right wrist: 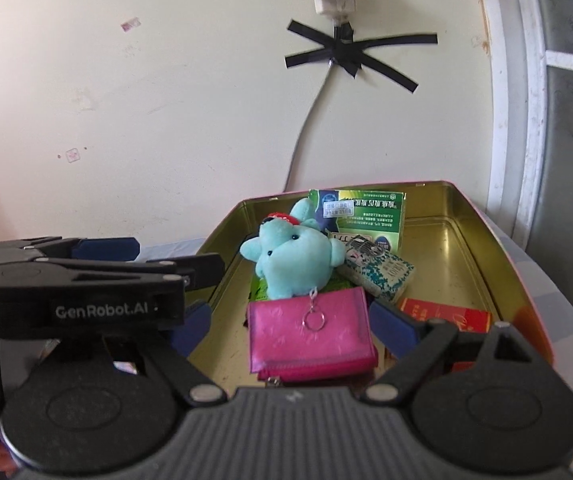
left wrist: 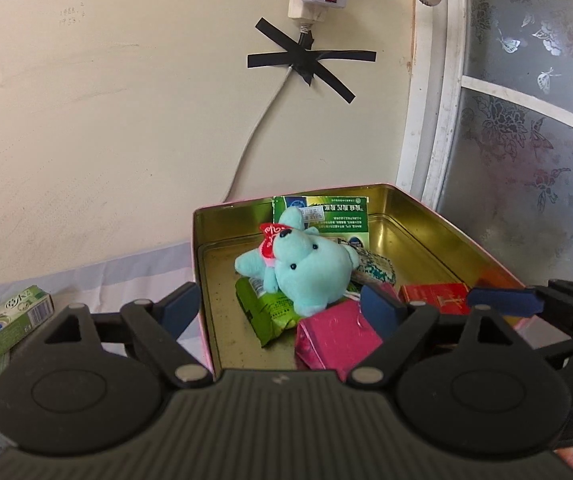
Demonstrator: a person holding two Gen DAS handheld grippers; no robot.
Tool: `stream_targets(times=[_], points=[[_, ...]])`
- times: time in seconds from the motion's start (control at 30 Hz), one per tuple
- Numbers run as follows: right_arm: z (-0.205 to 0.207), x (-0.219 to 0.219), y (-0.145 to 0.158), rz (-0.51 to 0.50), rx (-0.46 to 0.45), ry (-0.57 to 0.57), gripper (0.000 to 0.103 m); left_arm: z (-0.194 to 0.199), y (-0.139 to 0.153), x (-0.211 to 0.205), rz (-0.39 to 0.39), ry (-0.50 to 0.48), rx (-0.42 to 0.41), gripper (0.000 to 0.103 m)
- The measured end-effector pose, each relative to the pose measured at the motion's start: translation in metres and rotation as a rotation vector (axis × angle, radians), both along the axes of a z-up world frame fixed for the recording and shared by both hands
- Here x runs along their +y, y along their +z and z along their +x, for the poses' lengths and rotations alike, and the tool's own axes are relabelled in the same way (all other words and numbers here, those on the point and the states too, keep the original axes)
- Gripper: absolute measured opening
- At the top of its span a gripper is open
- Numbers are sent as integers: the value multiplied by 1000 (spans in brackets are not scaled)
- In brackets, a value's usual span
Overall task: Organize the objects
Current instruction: 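Lower the plush toy into the pink tin and open the right gripper, then move the right gripper to the Crest toothpaste box on the pouch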
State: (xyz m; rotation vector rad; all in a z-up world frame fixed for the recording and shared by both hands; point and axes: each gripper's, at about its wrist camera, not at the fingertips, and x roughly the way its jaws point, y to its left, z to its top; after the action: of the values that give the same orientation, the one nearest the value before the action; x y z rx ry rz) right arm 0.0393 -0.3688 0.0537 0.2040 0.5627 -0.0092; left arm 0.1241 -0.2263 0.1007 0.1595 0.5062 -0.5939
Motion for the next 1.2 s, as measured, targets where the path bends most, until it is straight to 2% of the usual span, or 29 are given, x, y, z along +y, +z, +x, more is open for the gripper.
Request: stream_targets(times=[0.17, 0.23, 0.47, 0.67, 0.7, 0.73, 0.77, 0.83, 0.9, 1.0, 1.07, 1.1, 1.13, 1.2], points=[[-50, 16, -8, -8, -74, -10, 87, -30, -11, 25, 3, -11, -18, 89], [-63, 23, -18, -8, -73, -8, 85, -40, -21, 35, 13, -10, -13, 89], [-67, 47, -61, 38, 65, 25, 64, -47, -61, 69, 61, 20, 77, 89], [-55, 93, -82, 15, 140, 123, 64, -38, -99, 133, 104, 104, 170, 89], [-51, 104, -83, -3, 140, 139, 64, -36, -104, 147, 95, 120, 178, 89], [-48, 115, -83, -21, 141, 162, 64, -37, -104, 162, 88, 131, 152, 89], [-42, 126, -82, -21, 146, 188, 64, -36, -105, 175, 100, 159, 146, 89], [-29, 146, -81, -9, 155, 234, 64, -30, -105, 204, 61, 199, 154, 90], [-12, 169, -79, 8, 171, 287, 64, -18, -103, 231, 45, 284, 156, 90], [22, 200, -72, 45, 186, 347, 64, 3, -100, 273, -41, 410, 158, 89], [51, 215, -62, 108, 183, 352, 64, 11, -101, 294, -67, 521, 109, 89], [70, 222, -55, 141, 177, 348, 64, 16, -102, 303, -100, 550, 136, 89], [89, 229, -49, 169, 172, 341, 64, 19, -102, 314, -178, 550, 162, 91], [130, 241, -38, 220, 173, 311, 65, 20, -100, 321, -213, 568, 162, 91]])
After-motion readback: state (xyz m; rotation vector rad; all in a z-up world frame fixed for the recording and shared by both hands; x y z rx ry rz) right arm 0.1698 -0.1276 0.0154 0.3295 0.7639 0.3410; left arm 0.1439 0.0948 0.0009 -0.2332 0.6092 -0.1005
